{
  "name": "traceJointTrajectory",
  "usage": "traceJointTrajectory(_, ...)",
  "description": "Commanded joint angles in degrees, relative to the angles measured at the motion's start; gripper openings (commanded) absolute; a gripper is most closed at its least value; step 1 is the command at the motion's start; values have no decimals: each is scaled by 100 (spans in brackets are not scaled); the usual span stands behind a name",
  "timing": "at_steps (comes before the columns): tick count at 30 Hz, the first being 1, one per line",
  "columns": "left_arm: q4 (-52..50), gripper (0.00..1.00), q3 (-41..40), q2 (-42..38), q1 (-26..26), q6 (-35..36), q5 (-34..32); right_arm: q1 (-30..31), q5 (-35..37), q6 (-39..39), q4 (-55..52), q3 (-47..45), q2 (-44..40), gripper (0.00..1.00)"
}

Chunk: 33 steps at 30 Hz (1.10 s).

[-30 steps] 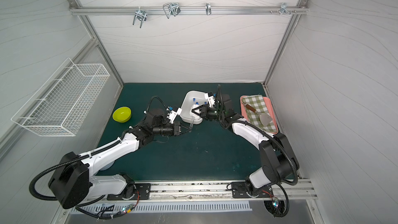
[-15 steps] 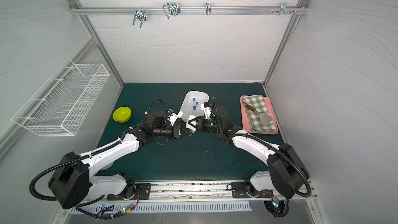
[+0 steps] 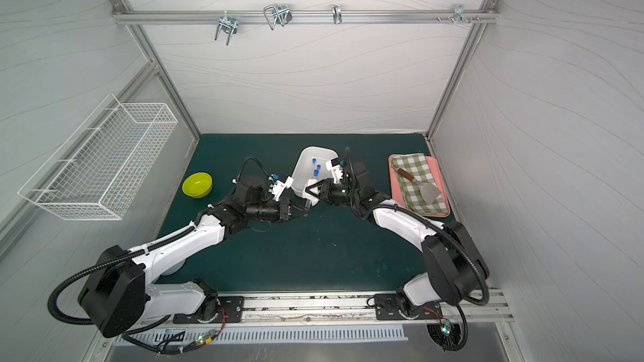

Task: Wipe the exteriors of test tubes
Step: Wipe the dirt from the test tube, then place the cleaning item at the center of the board.

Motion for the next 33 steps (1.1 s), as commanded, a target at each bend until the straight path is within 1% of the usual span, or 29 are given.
traceJointTrajectory(1, 206, 10, 24, -276, 0, 19, 190, -377, -111, -180, -10, 428, 456, 25)
traceJointTrajectory(7, 77, 10, 6, -367, -2, 70, 164, -762, -366, -226, -20, 1064, 1037, 25)
traceJointTrajectory(12, 26, 10, -13, -395, 3, 95, 155, -1142, -482, -31, 228, 1324, 1366, 26)
traceJointTrajectory(22, 13, 10, -13, -398, 0, 91, 146, -1698, -636, 202, 446, 1733, 1702, 26)
traceJointTrajectory(25, -45, 10, 43, -376, 3, 140, 129, -1840, -687, 223, 482, 1627, 1608, 25)
traceJointTrajectory(28, -140, 10, 132, -320, 8, 239, 63, -1950, -725, 215, 517, 1333, 1382, 25)
traceJointTrajectory(33, -281, 10, 420, -35, 224, 399, 34, -2015, -758, 62, 378, 553, 770, 25)
